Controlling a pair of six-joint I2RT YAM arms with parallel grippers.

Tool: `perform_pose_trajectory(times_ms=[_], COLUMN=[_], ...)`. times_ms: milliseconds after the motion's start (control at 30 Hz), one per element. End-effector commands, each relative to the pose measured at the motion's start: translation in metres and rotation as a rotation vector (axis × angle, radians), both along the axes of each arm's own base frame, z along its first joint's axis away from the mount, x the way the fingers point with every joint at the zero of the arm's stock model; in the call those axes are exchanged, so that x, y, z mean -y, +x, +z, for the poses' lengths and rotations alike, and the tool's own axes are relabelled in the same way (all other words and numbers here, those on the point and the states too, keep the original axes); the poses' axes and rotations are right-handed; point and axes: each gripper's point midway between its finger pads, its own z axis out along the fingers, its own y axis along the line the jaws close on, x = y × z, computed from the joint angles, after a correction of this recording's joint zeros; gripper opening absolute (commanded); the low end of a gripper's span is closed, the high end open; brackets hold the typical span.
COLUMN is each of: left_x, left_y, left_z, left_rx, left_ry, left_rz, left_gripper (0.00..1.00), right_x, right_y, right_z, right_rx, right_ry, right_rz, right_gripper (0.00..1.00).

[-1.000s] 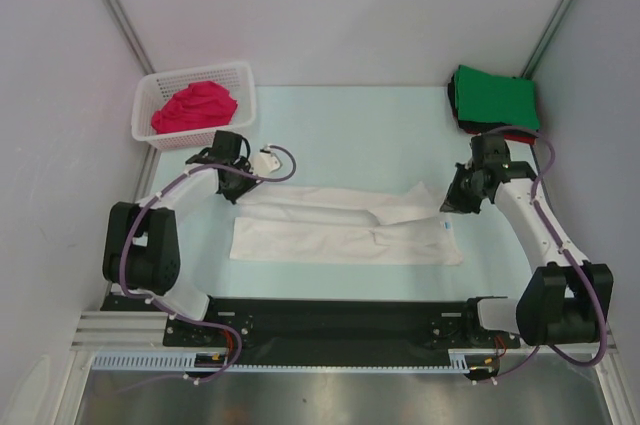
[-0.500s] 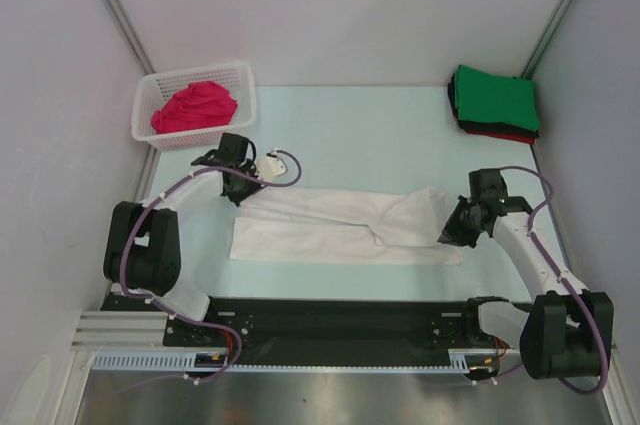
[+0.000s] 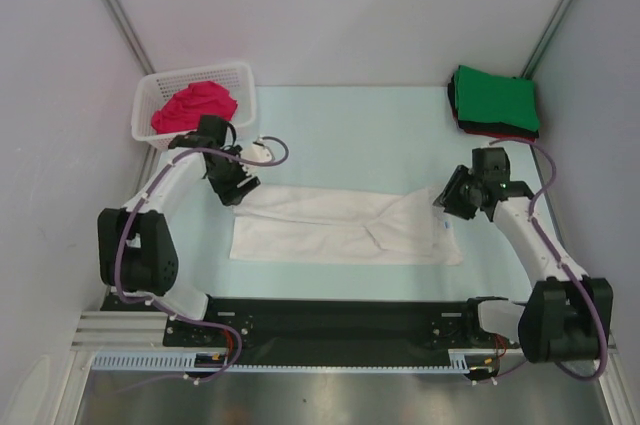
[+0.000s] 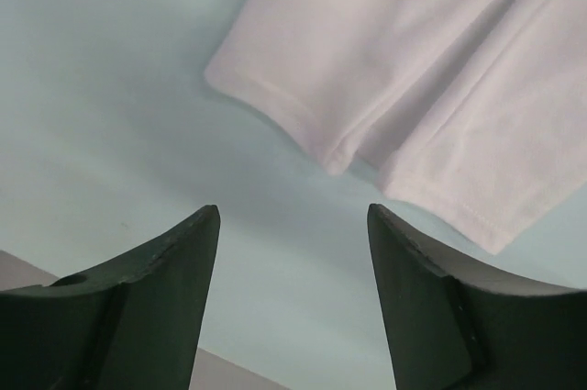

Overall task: Fold and stack the t-shirts
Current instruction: Fold the tshirt

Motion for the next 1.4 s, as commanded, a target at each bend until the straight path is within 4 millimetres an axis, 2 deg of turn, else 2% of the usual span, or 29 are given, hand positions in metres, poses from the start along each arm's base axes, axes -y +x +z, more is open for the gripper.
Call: perform_pose_trajectory(times_ms=[0, 33, 67, 100, 167, 200, 333, 400, 433, 467, 533, 633, 667, 700, 733, 767, 800, 967, 1033, 1100, 1133, 1200, 1233, 1267, 1333, 1367], left_x=[0.004, -0.002, -0.002, -0.003, 0.000, -0.001, -0.005, -0.003, -0.001, 0.002, 0.005, 0.012, 0.013, 0.014, 0.013, 0.011, 0.008, -0.016, -0.017, -0.010, -0.006, -0.002, -0.003, -0.003, -0.004, -0.004], left_y=[0.015, 0.026, 0.050, 0.058, 0.075, 0.081, 0.105, 0.107, 0.109, 0.108, 0.106, 0.096, 0.094, 0.091, 0.090, 0.088, 0.087, 0.097, 0.098, 0.096, 0.091, 0.090, 0.088, 0.089, 0.090, 0.090], left_z=[0.023, 0.021, 0.025, 0.010, 0.004, -0.007, -0.023, -0.035, -0.038, -0.043, -0.058, -0.076, -0.080, -0.085, -0.087, -0.092, -0.094, -0.090, -0.085, -0.081, -0.080, -0.075, -0.074, -0.072, -0.061, -0.053], left_rx=[0.034, 0.042, 0.109, 0.080, 0.085, 0.074, 0.127, 0.112, 0.111, 0.100, 0.072, 0.009, -0.009, -0.026, -0.030, -0.036, -0.035, 0.029, 0.038, 0.028, 0.012, 0.009, 0.006, 0.013, 0.035, 0.049], left_ry=[-0.114, -0.107, -0.121, -0.119, -0.144, -0.137, -0.120, -0.109, -0.106, -0.102, -0.092, -0.092, -0.096, -0.094, -0.091, -0.080, -0.067, -0.021, -0.029, -0.066, -0.077, -0.101, -0.097, -0.096, -0.097, -0.101], left_rz=[0.070, 0.200, 0.264, 0.316, 0.391, 0.412, 0.461, 0.449, 0.437, 0.427, 0.421, 0.410, 0.408, 0.407, 0.406, 0.413, 0.421, 0.509, 0.515, 0.493, 0.473, 0.457, 0.455, 0.451, 0.451, 0.449], left_gripper=[0.71, 0.68, 0.64, 0.61, 0.60, 0.60, 0.64, 0.68, 0.68, 0.69, 0.68, 0.49, 0.31, 0.20, 0.04, 0.00, 0.00, 0.00, 0.01, 0.00, 0.00, 0.09, 0.13, 0.20, 0.26, 0.35], right_x=[-0.004, -0.006, -0.008, -0.009, -0.008, -0.008, -0.005, -0.006, -0.009, -0.010, -0.007, 0.017, 0.019, 0.032, 0.036, 0.038, 0.040, 0.044, 0.038, 0.030, 0.030, 0.031, 0.034, 0.037, 0.041, 0.042], right_y=[0.059, 0.066, 0.076, 0.083, 0.091, 0.094, 0.097, 0.100, 0.099, 0.100, 0.098, 0.088, 0.080, 0.078, 0.076, 0.068, 0.066, 0.058, 0.060, 0.064, 0.066, 0.069, 0.073, 0.074, 0.078, 0.081], right_z=[0.003, -0.001, -0.002, -0.005, -0.022, -0.025, -0.043, -0.045, -0.048, -0.051, -0.056, -0.061, -0.066, -0.061, -0.060, -0.063, -0.057, -0.058, -0.059, -0.060, -0.060, -0.063, -0.061, -0.061, -0.053, -0.045], right_rx=[0.117, 0.118, 0.142, 0.144, 0.110, 0.104, 0.078, 0.091, 0.090, 0.090, 0.067, 0.019, 0.002, 0.016, 0.017, -0.002, 0.016, 0.030, 0.032, 0.038, 0.038, 0.030, 0.037, 0.031, 0.042, 0.064], right_ry=[-0.016, -0.015, -0.015, -0.018, -0.025, -0.029, -0.042, -0.033, -0.017, -0.009, -0.008, -0.058, -0.063, -0.067, -0.072, -0.075, -0.083, -0.085, -0.057, -0.022, -0.018, -0.027, -0.037, -0.045, -0.050, -0.048], right_rz=[0.069, 0.092, 0.104, 0.118, 0.132, 0.133, 0.118, 0.114, 0.125, 0.124, 0.096, -0.014, -0.028, -0.072, -0.093, -0.105, -0.114, -0.123, -0.099, -0.067, -0.063, -0.064, -0.068, -0.074, -0.085, -0.085], right_gripper=[0.40, 0.40, 0.40, 0.39, 0.39, 0.39, 0.38, 0.36, 0.31, 0.16, 0.02, 0.00, 0.00, 0.00, 0.00, 0.00, 0.00, 0.00, 0.00, 0.00, 0.04, 0.10, 0.17, 0.21, 0.30, 0.32])
